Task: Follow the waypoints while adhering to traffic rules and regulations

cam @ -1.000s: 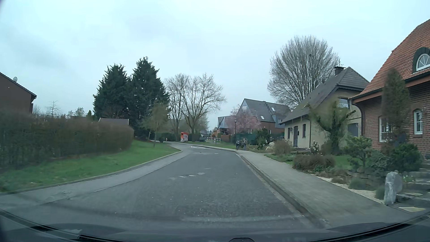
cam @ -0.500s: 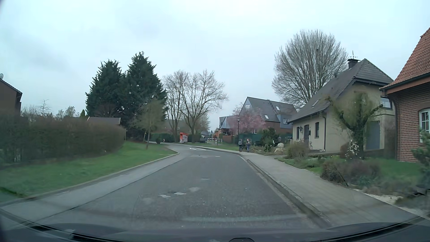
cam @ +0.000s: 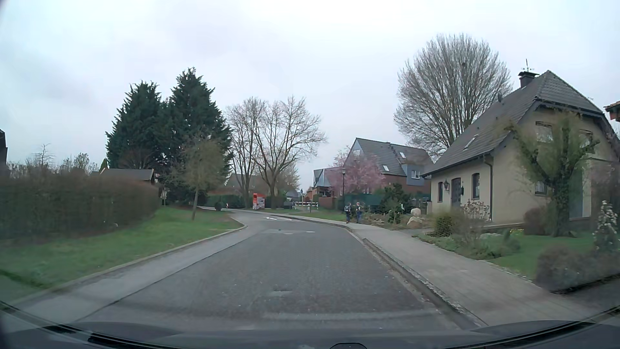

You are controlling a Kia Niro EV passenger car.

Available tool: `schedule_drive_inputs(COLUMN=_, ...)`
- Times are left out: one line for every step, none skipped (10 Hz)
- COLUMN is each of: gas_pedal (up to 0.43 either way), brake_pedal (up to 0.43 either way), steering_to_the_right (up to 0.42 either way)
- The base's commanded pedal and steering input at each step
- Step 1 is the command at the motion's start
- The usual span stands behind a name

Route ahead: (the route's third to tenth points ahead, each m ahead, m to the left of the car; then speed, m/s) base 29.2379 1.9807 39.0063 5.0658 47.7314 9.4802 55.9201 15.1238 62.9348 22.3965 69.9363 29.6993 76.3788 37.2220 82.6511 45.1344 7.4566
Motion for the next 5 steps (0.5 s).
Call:
schedule_drive_inputs(gas_pedal=0.157, brake_pedal=0.000, steering_to_the_right=0.008)
schedule_drive_inputs(gas_pedal=0.157, brake_pedal=0.000, steering_to_the_right=0.008)
schedule_drive_inputs(gas_pedal=0.157, brake_pedal=0.000, steering_to_the_right=0.008)
schedule_drive_inputs(gas_pedal=0.157, brake_pedal=0.000, steering_to_the_right=0.008)
schedule_drive_inputs(gas_pedal=0.157, brake_pedal=0.000, steering_to_the_right=0.008)
